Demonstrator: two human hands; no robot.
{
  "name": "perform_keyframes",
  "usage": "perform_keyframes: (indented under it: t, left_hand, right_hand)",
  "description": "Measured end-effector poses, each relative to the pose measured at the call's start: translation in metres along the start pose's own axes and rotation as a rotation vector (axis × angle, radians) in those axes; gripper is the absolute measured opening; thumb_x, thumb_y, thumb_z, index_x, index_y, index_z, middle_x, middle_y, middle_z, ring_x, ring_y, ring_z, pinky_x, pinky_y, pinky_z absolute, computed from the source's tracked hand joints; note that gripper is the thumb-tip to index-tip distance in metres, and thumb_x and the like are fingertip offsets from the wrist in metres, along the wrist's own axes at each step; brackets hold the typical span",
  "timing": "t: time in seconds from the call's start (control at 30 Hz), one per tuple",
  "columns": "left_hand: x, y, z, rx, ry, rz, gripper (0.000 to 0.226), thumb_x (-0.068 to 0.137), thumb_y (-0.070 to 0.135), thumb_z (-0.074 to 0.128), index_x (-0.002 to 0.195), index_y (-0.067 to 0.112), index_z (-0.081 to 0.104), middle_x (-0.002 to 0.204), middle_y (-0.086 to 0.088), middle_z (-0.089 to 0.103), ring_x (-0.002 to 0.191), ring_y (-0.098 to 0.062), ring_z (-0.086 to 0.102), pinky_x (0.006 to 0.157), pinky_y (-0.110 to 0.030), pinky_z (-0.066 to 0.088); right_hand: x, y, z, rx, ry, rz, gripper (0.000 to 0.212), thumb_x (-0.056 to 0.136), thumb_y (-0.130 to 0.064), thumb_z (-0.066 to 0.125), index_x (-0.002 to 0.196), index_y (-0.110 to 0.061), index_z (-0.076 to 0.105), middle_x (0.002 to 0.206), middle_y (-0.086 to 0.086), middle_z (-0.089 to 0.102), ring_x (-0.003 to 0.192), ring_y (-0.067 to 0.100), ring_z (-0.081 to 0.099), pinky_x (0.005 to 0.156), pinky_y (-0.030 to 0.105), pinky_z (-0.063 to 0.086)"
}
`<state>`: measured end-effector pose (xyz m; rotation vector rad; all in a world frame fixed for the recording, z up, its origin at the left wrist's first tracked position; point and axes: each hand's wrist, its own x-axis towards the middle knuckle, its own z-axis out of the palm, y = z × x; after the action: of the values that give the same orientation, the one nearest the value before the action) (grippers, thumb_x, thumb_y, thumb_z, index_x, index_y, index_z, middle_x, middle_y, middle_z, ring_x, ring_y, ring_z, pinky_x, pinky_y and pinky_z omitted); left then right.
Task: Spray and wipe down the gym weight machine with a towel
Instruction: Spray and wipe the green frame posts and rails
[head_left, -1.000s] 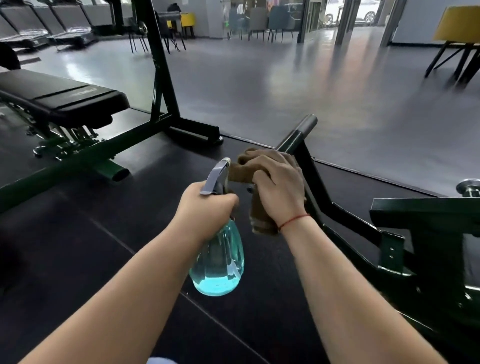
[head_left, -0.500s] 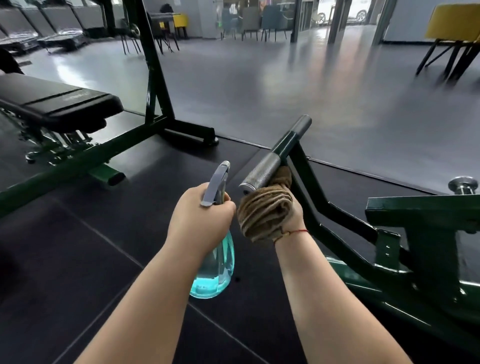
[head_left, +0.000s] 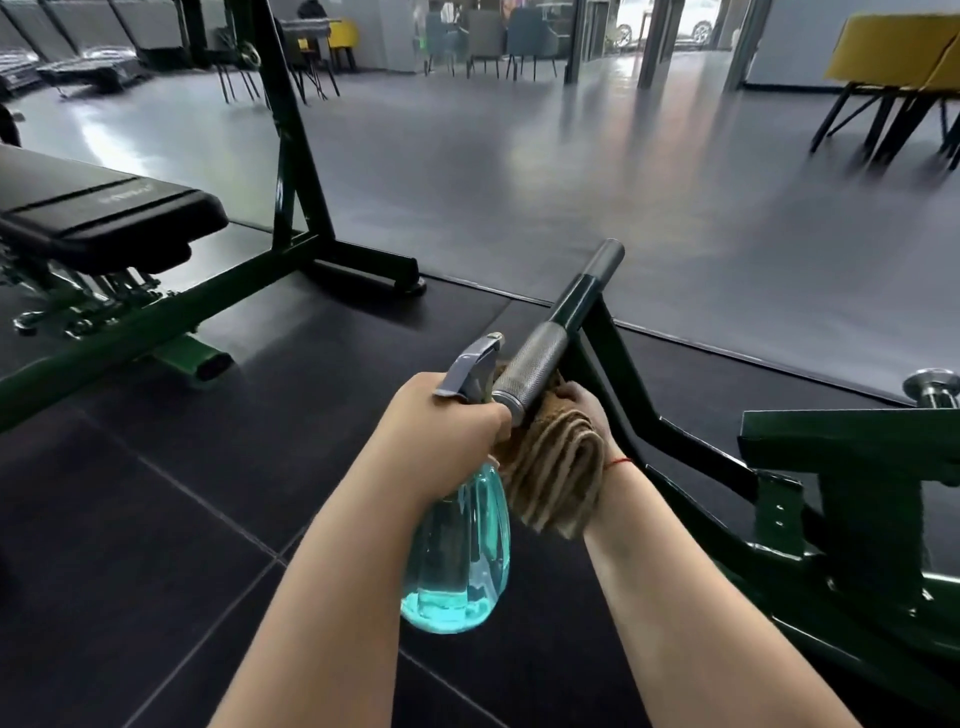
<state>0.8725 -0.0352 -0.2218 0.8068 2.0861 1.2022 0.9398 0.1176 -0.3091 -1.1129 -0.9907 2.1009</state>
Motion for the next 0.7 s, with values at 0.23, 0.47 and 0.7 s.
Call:
perform_keyframes:
  t: [0.23, 0.47, 0.7]
  left_hand:
    - [0.026, 0.009, -0.011, 0.049, 0.002, 0.132, 0.023, 0.076, 0.018, 0.066, 0.087, -0.003, 0.066, 0.08, -0.019, 0.071, 0.079, -0.035, 0.073, 0.078, -0.045, 0.058]
    - [0.063, 0.0, -0.02, 0.083, 0.062, 0.184, 0.021, 0.064, 0.031, 0.053, 0.076, 0.018, 0.064, 0.073, -0.008, 0.068, 0.082, -0.038, 0.067, 0.081, -0.058, 0.057]
    - [0.111, -0.011, -0.022, 0.059, -0.037, 0.237, 0.006, 0.086, 0.01, 0.065, 0.082, 0.014, 0.066, 0.08, -0.011, 0.068, 0.084, -0.036, 0.064, 0.077, -0.054, 0.055]
  right_hand:
    - [-0.02, -0.043, -0.026, -0.477, 0.116, -0.086, 0.019, 0.087, -0.021, 0.057, 0.075, -0.01, 0.067, 0.071, 0.011, 0.067, 0.063, 0.026, 0.061, 0.068, 0.033, 0.051]
    - [-0.011, -0.097, -0.018, -0.642, 0.397, -0.633, 0.015, 0.094, -0.02, 0.054, 0.09, -0.022, 0.068, 0.086, 0.004, 0.065, 0.076, 0.016, 0.064, 0.07, 0.027, 0.054]
    - [0.028, -0.1, 0.018, -1.395, 0.221, -0.727, 0.041, 0.093, -0.024, 0.065, 0.128, -0.045, 0.065, 0.147, -0.005, 0.049, 0.133, 0.028, 0.042, 0.115, 0.036, 0.03]
